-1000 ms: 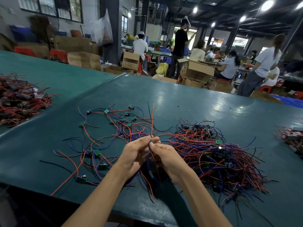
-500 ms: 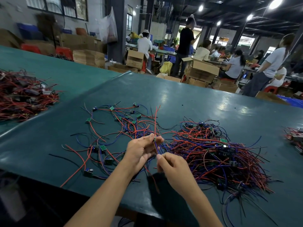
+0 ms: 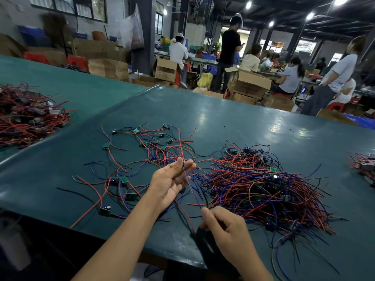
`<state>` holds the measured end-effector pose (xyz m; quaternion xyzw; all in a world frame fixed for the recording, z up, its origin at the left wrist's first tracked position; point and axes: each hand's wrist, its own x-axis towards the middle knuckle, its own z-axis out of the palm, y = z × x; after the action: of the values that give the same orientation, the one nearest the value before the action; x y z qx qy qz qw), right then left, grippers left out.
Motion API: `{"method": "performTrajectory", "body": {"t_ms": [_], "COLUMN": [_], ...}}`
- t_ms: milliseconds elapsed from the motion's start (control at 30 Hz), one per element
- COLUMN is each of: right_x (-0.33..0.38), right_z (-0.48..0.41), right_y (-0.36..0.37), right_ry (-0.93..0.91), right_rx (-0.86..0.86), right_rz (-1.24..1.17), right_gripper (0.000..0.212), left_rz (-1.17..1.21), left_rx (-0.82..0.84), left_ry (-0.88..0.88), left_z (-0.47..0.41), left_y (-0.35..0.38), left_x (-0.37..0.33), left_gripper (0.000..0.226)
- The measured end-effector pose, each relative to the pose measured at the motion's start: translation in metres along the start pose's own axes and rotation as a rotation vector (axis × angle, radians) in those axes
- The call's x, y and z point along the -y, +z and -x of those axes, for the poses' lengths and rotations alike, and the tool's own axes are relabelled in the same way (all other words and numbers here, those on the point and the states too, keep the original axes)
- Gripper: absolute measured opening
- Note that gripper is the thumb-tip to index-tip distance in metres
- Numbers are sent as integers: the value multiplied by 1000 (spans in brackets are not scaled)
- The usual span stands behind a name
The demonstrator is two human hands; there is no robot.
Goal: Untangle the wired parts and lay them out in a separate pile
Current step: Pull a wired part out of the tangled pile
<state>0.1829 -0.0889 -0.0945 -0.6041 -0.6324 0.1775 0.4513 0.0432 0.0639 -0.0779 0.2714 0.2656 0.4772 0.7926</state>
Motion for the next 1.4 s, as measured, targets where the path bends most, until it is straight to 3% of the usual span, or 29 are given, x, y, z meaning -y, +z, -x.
{"method": "performTrajectory", "body": {"t_ms": [200,333,633,1033,1233,1400], "right_x": [2,4,4,-1,-3,-3], "right_z": [-3,-5,-5,-4,-3,-3], "right_y": [0,-2,-5,-5,-4,-3], "right_ry": [271,312,334,328,308,302], "right_rx": [-151,-201,-215,-161,-143,-133], "right_rz": [-407,-567,-613,-557,-543,-534], "right_gripper": [41,35,35,26,26,29], "left_rz": [151,153,267,242,152,-116], "left_rx": [-24,8,136,122,70,104], "left_ry": [-60,-99,-137,-138,-102,-40], "left_z": [-1,3,5,8,4,4], "left_y": [-3,0,-2,4,8,4], "left_x": [-4,-5,-12,-11,-6,1], "left_gripper": [8,7,23,23,30,20]}}
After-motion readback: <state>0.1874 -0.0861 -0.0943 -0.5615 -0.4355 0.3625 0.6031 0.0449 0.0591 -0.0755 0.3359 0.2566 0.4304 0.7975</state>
